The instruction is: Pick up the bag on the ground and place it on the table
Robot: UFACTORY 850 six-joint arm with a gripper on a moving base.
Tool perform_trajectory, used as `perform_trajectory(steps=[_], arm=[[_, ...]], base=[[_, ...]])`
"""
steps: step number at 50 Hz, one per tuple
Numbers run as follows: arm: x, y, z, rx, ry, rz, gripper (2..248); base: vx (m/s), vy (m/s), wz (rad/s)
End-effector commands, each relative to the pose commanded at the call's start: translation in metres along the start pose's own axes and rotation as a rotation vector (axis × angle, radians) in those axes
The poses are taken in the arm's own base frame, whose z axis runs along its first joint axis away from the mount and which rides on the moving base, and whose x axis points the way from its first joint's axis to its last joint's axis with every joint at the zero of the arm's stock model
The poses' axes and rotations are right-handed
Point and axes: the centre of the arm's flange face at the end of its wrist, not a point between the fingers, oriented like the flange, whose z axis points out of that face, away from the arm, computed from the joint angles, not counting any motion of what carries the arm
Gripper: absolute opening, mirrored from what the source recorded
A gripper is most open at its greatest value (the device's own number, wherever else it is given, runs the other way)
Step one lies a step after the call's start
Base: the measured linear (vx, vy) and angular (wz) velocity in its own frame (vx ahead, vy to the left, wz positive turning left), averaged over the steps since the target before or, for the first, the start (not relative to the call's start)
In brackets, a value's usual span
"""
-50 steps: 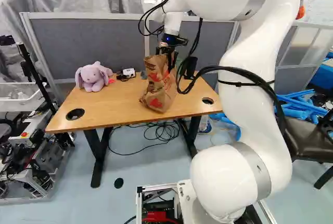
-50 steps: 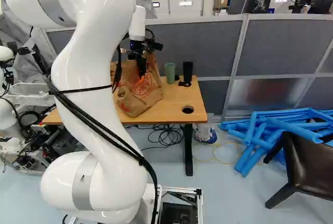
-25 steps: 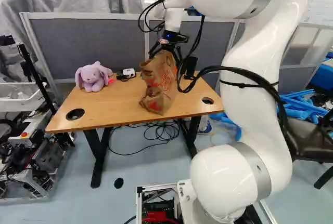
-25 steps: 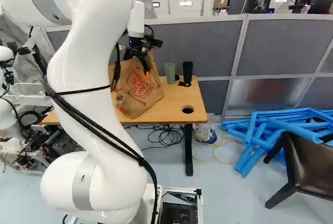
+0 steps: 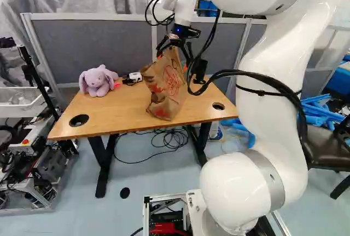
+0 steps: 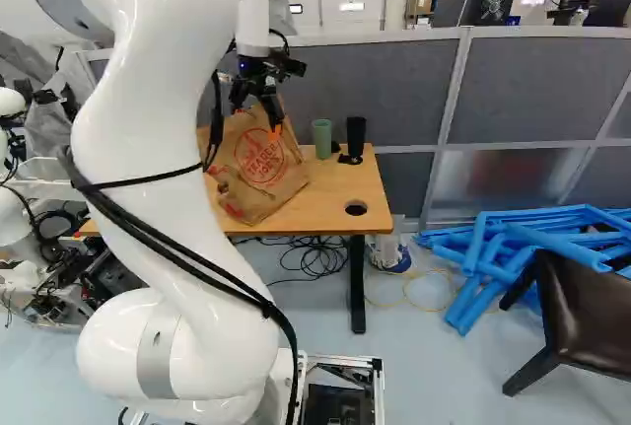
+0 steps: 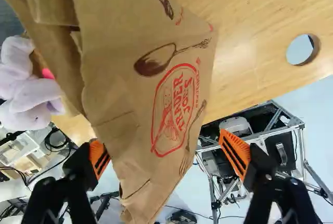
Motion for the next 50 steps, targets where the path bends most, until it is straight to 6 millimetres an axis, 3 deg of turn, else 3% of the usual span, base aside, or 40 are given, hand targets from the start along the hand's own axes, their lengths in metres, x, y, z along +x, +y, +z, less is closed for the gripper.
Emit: perform_trajectory(steps=[41,50], arm=[[-0.027,0.004,-0.063,0.064,0.095,-0.021,247],[-0.029,0.005,-0.068,0.069,0.103,-0.023,247]], base=[[0.0,0.0,0.0],[0.0,0.0,0.0]])
